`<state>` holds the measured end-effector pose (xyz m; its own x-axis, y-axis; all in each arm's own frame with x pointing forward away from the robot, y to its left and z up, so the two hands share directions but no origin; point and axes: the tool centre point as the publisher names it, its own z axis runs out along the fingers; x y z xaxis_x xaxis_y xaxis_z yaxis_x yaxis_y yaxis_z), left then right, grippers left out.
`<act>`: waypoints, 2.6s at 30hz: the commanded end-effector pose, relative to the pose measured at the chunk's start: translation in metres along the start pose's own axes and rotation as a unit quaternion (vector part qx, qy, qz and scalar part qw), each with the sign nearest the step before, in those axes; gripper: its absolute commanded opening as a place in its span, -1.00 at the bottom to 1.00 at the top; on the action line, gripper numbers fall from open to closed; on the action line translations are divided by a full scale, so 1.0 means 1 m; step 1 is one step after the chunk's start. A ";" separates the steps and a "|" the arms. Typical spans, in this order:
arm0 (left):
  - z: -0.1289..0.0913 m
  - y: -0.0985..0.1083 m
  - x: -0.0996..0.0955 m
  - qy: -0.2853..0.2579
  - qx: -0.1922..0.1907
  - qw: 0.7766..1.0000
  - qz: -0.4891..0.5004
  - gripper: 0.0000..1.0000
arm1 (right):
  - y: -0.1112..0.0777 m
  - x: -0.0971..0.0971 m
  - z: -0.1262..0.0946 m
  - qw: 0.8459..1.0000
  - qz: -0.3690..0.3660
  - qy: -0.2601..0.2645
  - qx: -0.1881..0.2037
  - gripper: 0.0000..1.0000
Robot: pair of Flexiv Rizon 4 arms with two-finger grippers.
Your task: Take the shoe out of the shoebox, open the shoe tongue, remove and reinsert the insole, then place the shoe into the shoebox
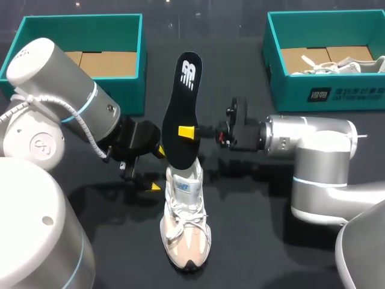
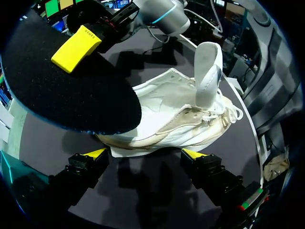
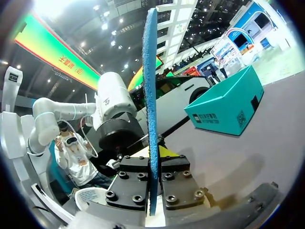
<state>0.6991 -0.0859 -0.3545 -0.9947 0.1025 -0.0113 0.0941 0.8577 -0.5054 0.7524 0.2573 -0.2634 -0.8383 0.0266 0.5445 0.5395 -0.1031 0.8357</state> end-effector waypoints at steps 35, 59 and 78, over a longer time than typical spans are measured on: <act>0.000 0.001 0.001 -0.001 0.000 1.000 0.000 1.00 | -0.055 0.011 -0.006 0.999 -0.035 0.017 0.036 -1.00; 0.000 0.001 0.001 -0.001 0.000 1.000 0.000 1.00 | -0.107 0.022 -0.009 0.997 0.055 -0.011 0.054 -1.00; 0.000 0.001 0.001 -0.001 0.000 1.000 0.000 1.00 | -0.109 0.018 -0.004 0.995 0.074 0.008 0.066 -0.80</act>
<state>0.6991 -0.0855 -0.3537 -0.9947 0.1023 -0.0109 0.0938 0.8582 -0.5047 0.6777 0.2631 -0.3395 -0.7468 0.0071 0.6651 0.6649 0.0303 0.7463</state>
